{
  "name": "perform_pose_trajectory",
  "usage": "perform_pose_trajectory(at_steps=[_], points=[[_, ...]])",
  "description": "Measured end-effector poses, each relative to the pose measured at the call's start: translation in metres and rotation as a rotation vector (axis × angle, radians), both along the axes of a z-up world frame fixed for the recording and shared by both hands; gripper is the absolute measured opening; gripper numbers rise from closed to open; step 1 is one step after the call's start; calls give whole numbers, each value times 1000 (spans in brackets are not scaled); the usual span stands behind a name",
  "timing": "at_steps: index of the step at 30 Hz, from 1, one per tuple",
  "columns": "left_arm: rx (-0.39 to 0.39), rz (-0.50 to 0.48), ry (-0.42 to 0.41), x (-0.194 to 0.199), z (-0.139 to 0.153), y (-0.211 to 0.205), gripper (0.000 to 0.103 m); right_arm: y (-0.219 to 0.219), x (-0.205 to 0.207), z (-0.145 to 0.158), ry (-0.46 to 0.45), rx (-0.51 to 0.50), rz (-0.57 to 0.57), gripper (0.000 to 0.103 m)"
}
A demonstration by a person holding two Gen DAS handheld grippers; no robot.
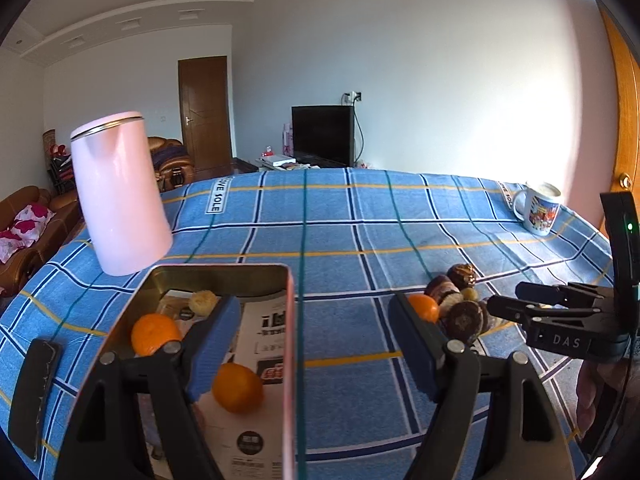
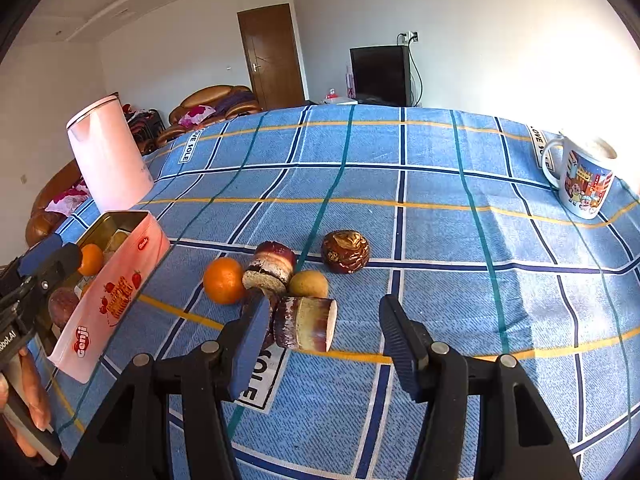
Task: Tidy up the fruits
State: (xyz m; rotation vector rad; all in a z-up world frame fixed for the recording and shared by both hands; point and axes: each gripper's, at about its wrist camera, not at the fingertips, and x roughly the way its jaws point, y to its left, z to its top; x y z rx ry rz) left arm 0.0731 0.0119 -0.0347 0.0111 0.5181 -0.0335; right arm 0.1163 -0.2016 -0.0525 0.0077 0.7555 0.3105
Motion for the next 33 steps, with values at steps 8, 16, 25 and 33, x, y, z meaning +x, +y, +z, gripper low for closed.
perform_pose_trajectory(at_steps=[8,16,25,33], points=[[22,-14,18,5,-4,-11,80,8,6,-6,24,-14,16,52],[9,-19,25,5,-7,-11,81,-1,5,-8,41,-47,-3,47],[30,-68,53,9,-10,-30,82,-11,3,-12,87,19,27,38],[28,-133,113,22,-16,-55,82,-17,6,-12,65,42,-2,33]])
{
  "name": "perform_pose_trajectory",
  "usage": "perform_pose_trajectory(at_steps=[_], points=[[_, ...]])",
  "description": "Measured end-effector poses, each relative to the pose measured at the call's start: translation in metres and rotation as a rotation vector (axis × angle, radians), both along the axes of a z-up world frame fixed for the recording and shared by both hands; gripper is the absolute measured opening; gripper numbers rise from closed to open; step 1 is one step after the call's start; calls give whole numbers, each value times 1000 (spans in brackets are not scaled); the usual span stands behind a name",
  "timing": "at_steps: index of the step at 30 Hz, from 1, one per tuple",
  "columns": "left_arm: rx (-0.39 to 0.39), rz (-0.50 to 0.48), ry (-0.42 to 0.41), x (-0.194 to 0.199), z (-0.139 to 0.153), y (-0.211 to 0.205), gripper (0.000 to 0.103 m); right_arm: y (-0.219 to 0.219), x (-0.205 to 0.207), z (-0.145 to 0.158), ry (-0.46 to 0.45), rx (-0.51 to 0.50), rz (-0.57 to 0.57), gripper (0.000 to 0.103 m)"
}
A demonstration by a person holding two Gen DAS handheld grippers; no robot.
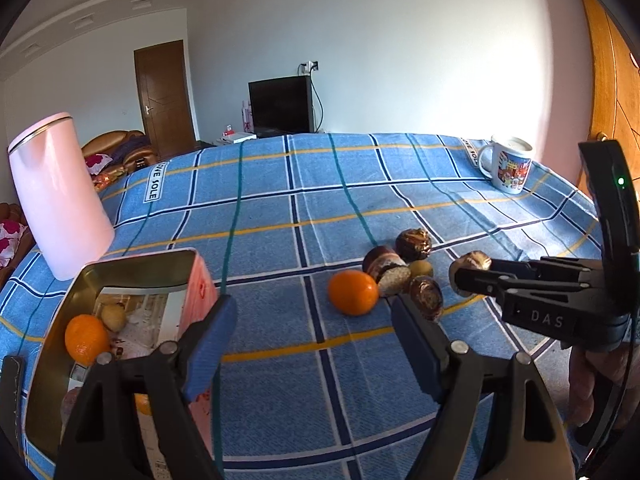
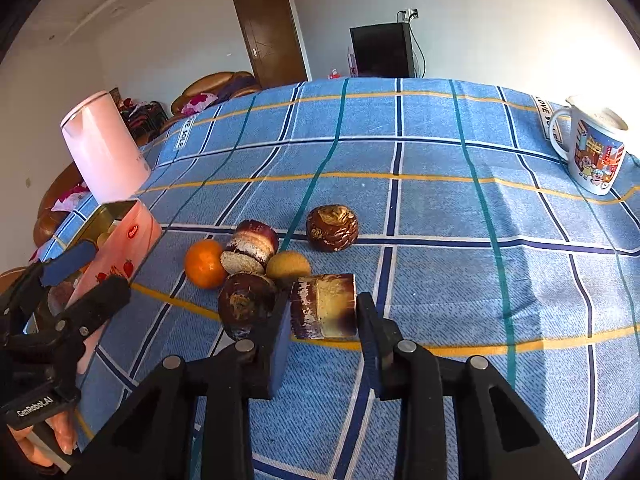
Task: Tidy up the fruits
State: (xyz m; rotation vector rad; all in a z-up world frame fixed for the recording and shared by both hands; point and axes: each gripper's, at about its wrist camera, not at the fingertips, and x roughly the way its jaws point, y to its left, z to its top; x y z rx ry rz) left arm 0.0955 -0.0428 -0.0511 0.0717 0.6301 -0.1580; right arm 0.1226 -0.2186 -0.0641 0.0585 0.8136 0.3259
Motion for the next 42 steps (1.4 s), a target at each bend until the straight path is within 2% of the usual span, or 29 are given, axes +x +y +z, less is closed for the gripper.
perform_pose_trajectory(at_steps=[3,5,11,16,17,22,28,36,39,42], points=[[-6,-31,30,7,-5,-15,82,-6,-8,10,-78,-77,-60,33],[-3,-51,57,12,-9,-25,82,-11,-7,11,-91,-110,-83,33],[17,-101,121,25,-18,-56,81,-26,-4,12,-94,-96,-101,33],[50,-108,143,32,-22,-74,78,-32,-4,13,-95,-57,-108,34],[61,-103,137,33,-21,-76,77,-33,-4,13,-95,-50,-111,34],[106,-93,117,34,-20,-85,55,-31,-5,12,-95,-42,-101,34],[101,-77,90,22,-17,-83,55,-31,-6,13,-106,-40,-99,34],[77,-92,180,30,-27,-83,55,-30,-5,12,-94,-47,-96,34],[52,-108,226,37,-32,-83,39,-29,-4,11,-88,-49,-89,34],[27,-109,225,38,-32,-81,39,-30,-4,12,-91,-42,-91,34]])
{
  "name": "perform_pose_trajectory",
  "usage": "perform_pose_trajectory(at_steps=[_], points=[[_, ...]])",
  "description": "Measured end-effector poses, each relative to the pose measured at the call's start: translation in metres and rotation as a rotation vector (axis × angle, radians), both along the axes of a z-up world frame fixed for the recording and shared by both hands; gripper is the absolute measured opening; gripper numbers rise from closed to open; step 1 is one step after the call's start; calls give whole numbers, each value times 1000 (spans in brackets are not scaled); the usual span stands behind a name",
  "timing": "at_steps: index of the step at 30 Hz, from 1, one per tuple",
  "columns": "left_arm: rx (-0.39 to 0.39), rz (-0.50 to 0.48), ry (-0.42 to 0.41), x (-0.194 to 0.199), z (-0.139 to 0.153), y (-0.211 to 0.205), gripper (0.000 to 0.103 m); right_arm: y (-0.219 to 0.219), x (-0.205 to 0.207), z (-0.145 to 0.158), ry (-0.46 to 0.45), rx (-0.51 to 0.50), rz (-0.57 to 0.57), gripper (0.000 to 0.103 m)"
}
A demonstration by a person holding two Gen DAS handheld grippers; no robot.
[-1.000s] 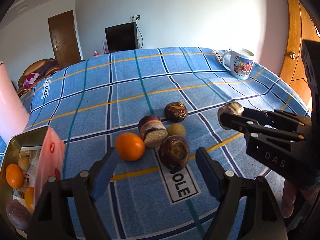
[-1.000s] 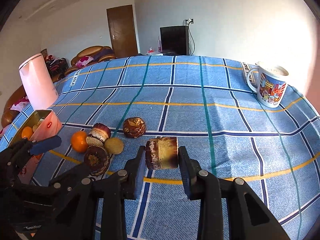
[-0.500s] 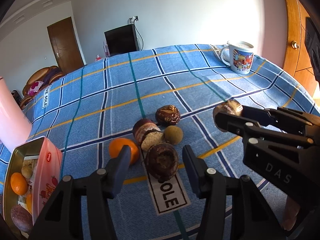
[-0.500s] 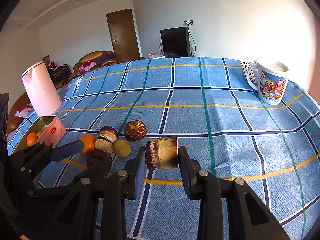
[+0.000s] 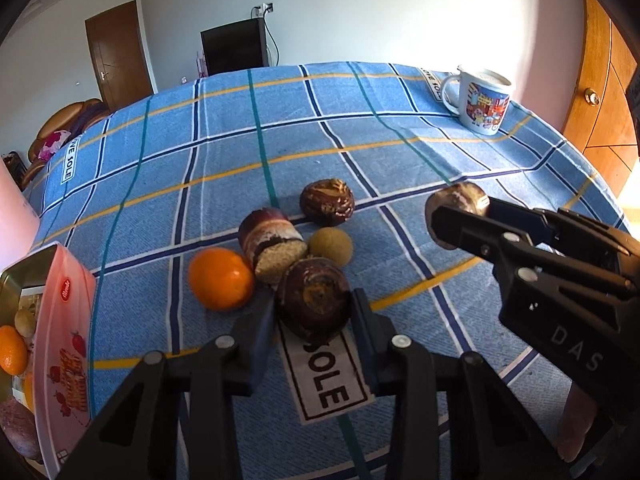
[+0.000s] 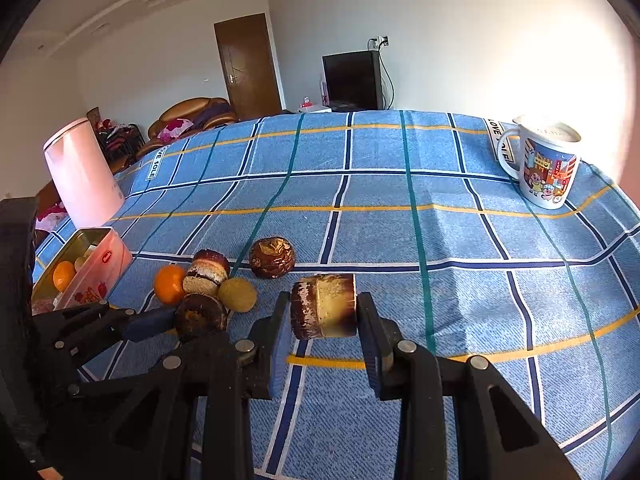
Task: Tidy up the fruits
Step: 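Grasp the round brown chocolate ball with the left tool, then lift the chocolate ball with the left tool while the right tool lifts the pastry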
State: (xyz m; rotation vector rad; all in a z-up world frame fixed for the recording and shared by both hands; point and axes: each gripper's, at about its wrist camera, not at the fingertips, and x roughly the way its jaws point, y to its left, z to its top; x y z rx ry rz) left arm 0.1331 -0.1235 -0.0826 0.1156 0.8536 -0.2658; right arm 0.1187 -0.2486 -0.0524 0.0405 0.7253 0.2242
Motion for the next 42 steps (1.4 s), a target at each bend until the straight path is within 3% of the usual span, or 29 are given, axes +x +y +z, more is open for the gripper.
perform_pose_trajectory(at_steps=[9,21,42], points=[[-31,21,-104,-14,14,8,39,-3,-11,7,-65,30,21,34],[-17,41,-240,-29,29,9,39,0,-22,15,-136,40,44,34],[-40,82,-360,-49,40,20,39,0,-44,26,-270,34,53,34]])
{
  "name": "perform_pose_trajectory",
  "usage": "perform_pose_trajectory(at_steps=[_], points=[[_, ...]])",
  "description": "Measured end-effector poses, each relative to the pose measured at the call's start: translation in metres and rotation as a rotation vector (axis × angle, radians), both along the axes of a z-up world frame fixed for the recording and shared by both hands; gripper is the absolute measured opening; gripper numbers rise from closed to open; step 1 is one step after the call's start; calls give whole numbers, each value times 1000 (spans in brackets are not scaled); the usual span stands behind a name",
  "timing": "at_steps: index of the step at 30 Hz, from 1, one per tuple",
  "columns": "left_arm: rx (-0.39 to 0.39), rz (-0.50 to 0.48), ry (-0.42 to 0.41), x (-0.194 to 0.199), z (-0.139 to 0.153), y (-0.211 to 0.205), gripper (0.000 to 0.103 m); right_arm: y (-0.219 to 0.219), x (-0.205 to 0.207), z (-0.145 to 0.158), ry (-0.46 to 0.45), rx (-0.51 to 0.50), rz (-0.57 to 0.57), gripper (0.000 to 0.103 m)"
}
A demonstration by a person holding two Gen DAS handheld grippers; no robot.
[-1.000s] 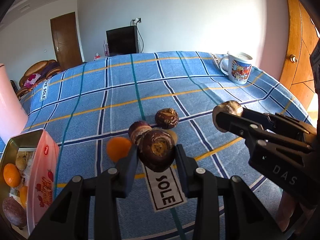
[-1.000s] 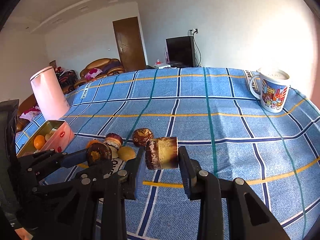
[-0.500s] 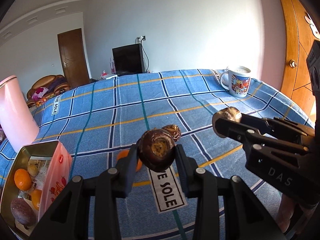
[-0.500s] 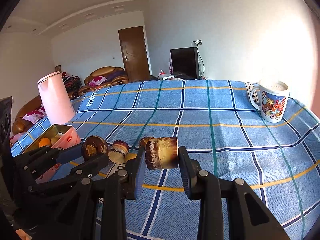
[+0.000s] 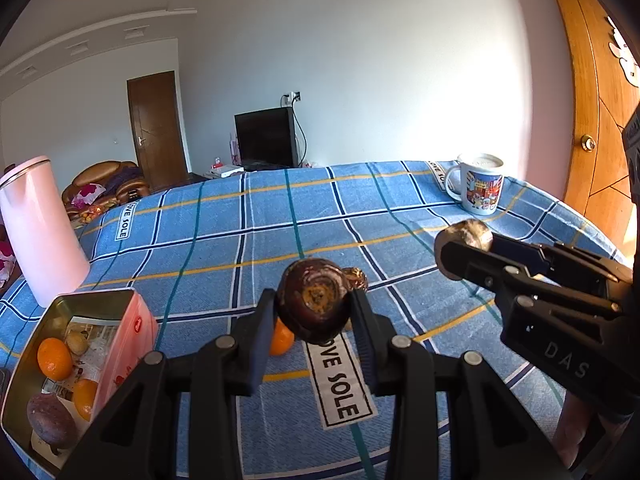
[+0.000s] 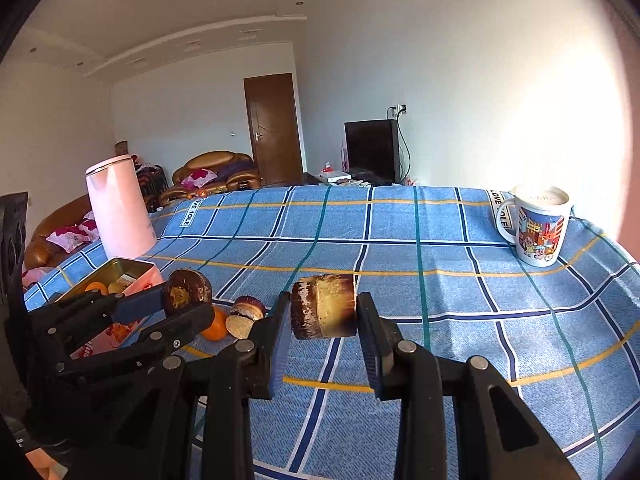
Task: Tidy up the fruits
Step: 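Lift the chocolate ball with the left tool while the right tool lifts the pastry, then carry the chocolate ball and the pastry over the metal tin with both tools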
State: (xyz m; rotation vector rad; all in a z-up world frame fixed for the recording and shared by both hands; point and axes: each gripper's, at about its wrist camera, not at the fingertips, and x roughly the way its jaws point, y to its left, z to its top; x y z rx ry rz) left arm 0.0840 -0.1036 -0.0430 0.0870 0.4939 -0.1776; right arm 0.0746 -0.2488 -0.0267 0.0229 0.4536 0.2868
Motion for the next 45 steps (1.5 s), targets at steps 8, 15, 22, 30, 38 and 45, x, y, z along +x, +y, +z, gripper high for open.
perform_pose_trajectory(at_steps=[8,15,22,30,38,45], points=[[-13,8,-45,-8,4,4,39,0,-4,1,-27,1,-1,34],[-13,14,-71,-13,6,11,39,2,-12,4,-72,-19,-13,34],[-27,34,-89,-17,8,26,39,10,-16,6,-99,-31,-22,34],[-45,45,-98,-22,11,45,39,25,-13,6,-92,-47,-6,34],[-54,133,-91,-32,18,99,39,78,-10,17,-63,-37,133,34],[-60,252,-75,-50,19,166,39,152,-23,25,-34,-37,331,34]])
